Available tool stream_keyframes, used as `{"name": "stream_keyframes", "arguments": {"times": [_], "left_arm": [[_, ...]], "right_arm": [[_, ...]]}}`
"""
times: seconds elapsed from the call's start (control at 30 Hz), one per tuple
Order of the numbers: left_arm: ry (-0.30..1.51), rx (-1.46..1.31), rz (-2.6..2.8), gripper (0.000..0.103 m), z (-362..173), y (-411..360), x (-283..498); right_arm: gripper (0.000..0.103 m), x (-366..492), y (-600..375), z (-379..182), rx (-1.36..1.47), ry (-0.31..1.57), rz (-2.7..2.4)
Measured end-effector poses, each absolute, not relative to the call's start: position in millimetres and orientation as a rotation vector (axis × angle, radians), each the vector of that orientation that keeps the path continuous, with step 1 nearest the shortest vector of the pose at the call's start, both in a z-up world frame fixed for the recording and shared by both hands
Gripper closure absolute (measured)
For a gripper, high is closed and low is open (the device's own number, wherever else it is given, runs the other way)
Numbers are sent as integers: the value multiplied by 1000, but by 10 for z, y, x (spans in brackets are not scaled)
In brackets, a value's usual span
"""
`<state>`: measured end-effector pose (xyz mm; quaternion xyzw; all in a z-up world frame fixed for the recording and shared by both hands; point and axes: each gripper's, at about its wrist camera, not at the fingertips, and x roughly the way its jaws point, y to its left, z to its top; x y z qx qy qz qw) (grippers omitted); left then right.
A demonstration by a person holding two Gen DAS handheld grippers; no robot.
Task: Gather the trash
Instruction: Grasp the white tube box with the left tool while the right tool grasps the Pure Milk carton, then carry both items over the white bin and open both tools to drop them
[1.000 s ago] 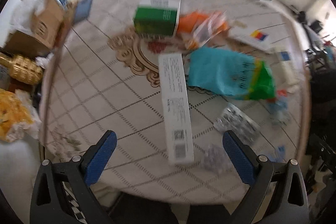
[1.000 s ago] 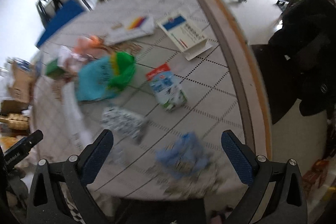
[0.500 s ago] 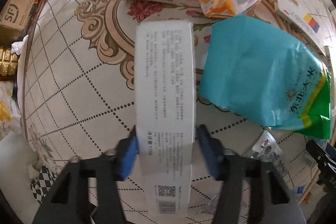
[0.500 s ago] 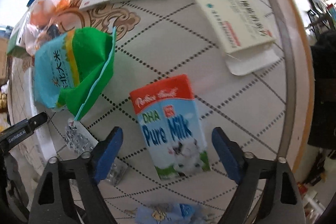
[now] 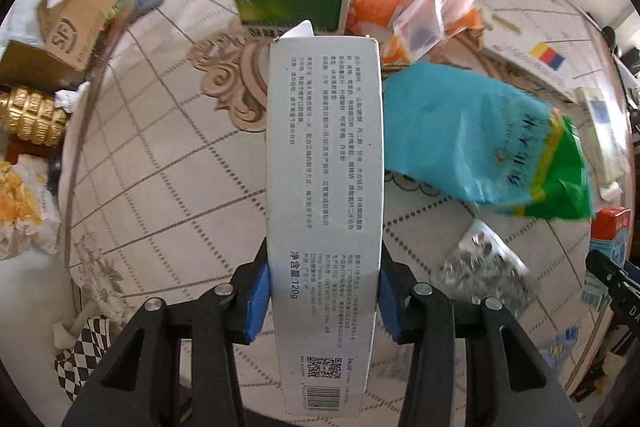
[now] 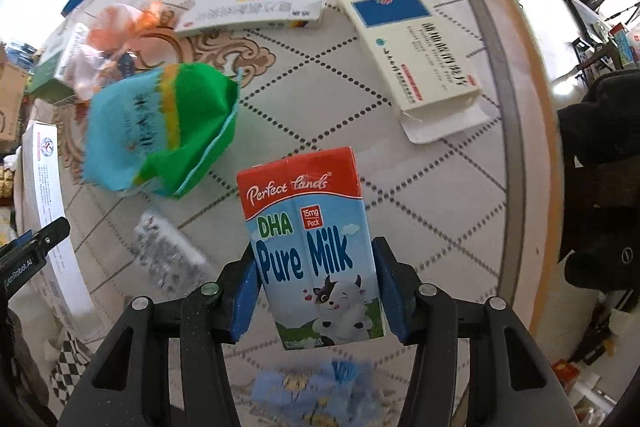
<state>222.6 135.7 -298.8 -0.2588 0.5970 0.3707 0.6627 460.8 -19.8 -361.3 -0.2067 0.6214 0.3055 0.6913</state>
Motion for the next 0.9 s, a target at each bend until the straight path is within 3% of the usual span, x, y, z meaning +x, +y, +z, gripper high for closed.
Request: {"name": "stream_keyframes", "arguments": {"times": [0.33,0.5,0.7,0.9], "left_arm": [[1149,-545,814,61,-2388,649,1422],[1100,-590,781,61,-2298,166,860],[1173,-727,760,61,-2772,-310,257],[1310,-936,757,61,-3974,-473,-165]], "right_arm": [[49,3301,-858,-2756,-403,1257,807],[49,2504,-1289,-2703,-417,1275,867],[49,1696,-1724,-3254,-522,1434,923],[49,1337,-1831,-4462,-688,1575,936]]}}
